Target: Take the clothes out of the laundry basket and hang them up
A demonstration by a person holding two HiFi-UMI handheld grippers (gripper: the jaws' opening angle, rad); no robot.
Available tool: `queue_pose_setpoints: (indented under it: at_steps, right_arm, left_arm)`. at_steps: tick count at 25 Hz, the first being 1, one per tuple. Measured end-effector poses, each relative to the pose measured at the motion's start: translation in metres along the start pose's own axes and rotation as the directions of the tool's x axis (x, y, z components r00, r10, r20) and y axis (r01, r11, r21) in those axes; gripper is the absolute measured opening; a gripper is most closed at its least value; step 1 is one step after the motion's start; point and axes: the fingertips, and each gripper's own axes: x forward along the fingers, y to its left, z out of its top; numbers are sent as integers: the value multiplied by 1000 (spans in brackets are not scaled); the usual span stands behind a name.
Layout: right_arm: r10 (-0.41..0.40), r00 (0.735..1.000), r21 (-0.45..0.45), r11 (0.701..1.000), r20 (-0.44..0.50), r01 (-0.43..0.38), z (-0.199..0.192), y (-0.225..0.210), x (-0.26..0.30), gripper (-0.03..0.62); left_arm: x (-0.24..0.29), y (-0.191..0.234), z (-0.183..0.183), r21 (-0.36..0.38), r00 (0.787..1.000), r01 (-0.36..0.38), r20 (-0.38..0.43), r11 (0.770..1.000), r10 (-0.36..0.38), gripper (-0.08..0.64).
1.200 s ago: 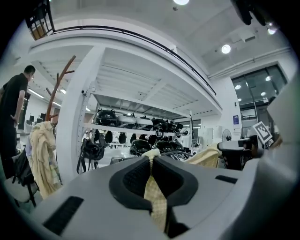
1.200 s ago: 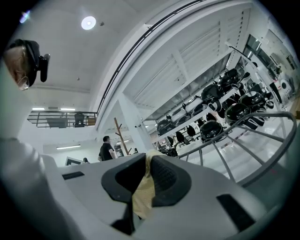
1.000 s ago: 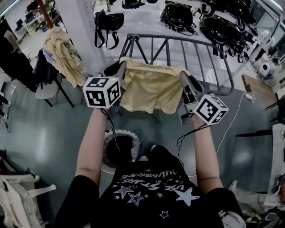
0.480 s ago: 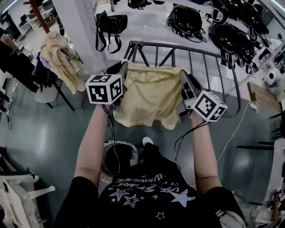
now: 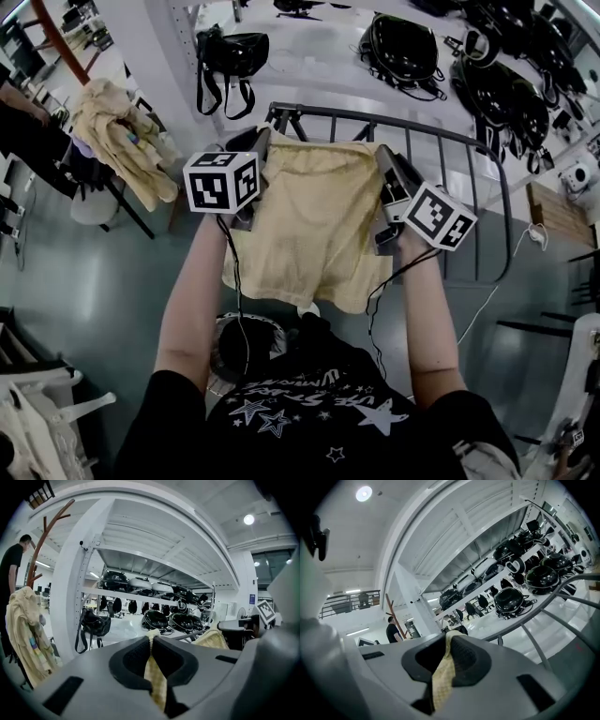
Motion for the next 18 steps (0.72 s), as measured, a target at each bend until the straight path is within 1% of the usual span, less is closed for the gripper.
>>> queue_pose_setpoints:
  at_steps: [9,13,18]
  right_arm:
    - [-35,998,84,996,-46,39,3,-52,53,38]
    - [-46,996,139,989,-78,56,-5,-75,75,38]
    - [-58,989,162,984,-135,79,-21,-96,96,40]
  left_arm:
    - [66,17,-2,13,998,-12,-68,1000,13,35]
    - [95,28,-14,11,993,-24,-115,1000,25,35]
    - [122,41,-36,10,983,-37,-180,999,38,35]
